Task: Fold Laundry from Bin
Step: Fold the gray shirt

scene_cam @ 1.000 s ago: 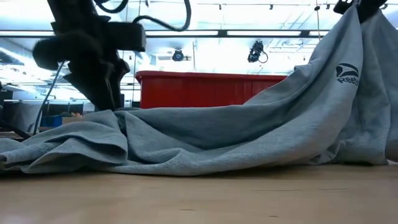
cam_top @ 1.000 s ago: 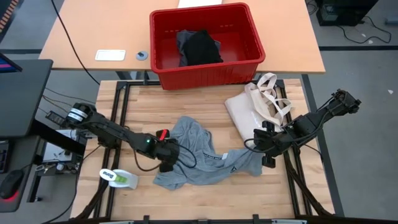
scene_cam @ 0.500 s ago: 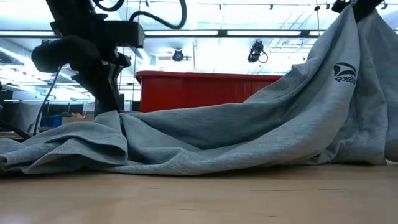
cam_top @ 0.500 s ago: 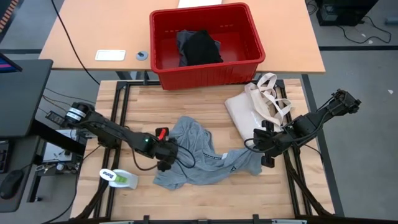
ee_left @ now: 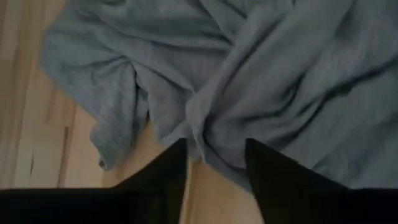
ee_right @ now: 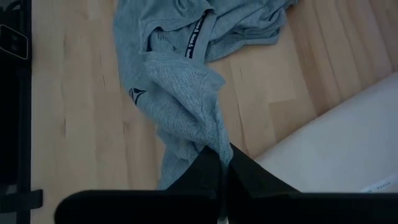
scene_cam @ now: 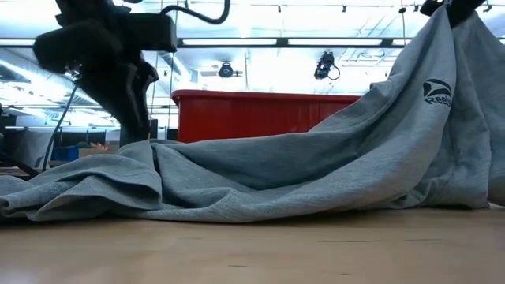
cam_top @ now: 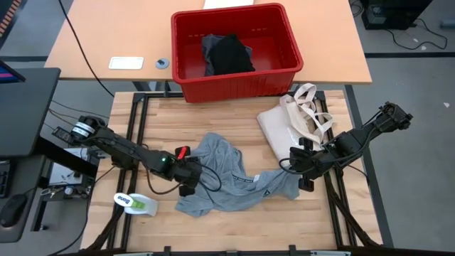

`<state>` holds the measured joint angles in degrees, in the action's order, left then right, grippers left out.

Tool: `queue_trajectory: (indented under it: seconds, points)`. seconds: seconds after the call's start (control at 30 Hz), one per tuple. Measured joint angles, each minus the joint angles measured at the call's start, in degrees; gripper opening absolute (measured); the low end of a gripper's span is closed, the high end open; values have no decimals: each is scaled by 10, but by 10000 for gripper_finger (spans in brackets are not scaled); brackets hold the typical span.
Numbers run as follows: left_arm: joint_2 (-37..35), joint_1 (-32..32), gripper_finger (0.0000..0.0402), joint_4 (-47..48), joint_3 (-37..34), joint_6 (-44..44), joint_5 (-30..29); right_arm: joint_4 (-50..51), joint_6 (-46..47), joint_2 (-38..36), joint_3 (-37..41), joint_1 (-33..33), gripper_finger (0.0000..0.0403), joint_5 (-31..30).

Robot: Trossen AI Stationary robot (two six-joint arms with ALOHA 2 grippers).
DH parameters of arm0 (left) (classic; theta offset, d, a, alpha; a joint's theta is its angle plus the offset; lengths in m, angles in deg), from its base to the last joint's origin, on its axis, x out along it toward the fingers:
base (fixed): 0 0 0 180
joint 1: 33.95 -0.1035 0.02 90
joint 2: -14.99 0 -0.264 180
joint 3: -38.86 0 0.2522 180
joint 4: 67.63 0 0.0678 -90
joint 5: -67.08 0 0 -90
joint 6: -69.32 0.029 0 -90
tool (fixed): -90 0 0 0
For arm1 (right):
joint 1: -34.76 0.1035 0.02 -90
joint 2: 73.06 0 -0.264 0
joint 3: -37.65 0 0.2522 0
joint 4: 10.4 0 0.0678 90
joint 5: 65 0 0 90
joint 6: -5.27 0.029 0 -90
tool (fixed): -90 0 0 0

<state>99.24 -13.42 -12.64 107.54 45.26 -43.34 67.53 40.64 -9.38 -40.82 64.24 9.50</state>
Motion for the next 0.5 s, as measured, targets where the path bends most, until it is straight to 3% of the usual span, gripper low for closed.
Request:
queue_trajectory:
  seconds: [0.1, 0.23, 0.4, 0.5]
  points:
    - [0, -1, 216, 3, 0, -4, -21, -3, 0, 0, 0, 0, 13, -1]
    - [14, -7, 226, 3, 1, -3, -38, -6, 0, 0, 0, 0, 13, -4]
    - [44, -24, 206, 3, 1, 0, -39, -9, -9, 0, 0, 0, 13, -5]
    - [55, -35, 171, -4, 1, 24, -35, -15, -12, 0, 0, 0, 13, -5]
